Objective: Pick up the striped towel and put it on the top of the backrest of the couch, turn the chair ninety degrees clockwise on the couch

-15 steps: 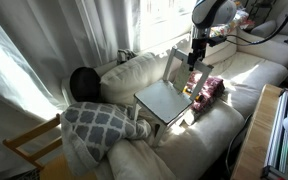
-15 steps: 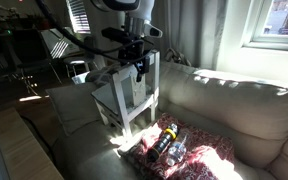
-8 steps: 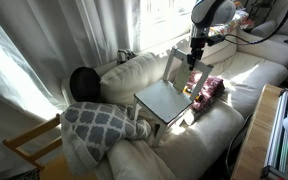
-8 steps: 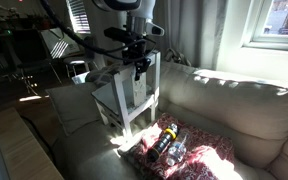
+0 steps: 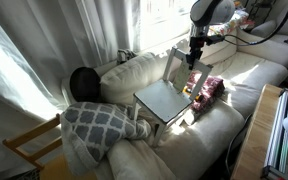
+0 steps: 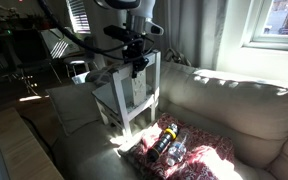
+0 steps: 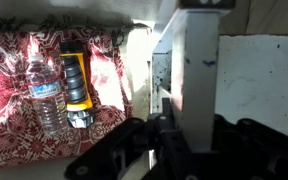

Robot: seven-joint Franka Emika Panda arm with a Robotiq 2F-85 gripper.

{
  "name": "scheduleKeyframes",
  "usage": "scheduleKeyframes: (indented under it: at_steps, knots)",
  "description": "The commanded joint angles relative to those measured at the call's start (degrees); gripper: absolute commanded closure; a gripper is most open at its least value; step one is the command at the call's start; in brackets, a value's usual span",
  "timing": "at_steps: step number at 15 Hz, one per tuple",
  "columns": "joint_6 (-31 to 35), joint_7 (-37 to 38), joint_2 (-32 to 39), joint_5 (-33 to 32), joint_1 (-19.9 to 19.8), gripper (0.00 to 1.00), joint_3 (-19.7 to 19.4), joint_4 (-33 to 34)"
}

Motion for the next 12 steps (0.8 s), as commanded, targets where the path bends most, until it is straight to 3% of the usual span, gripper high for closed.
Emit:
scheduleKeyframes:
  at_steps: [1, 12]
  knots:
    - [-5.4, 4.9, -4.4, 3.0, -1.2, 0.94, 0.4, -0.6]
    - [-14.4, 20.0, -18.0, 4.8, -0.1, 0.94, -1.8, -5.6]
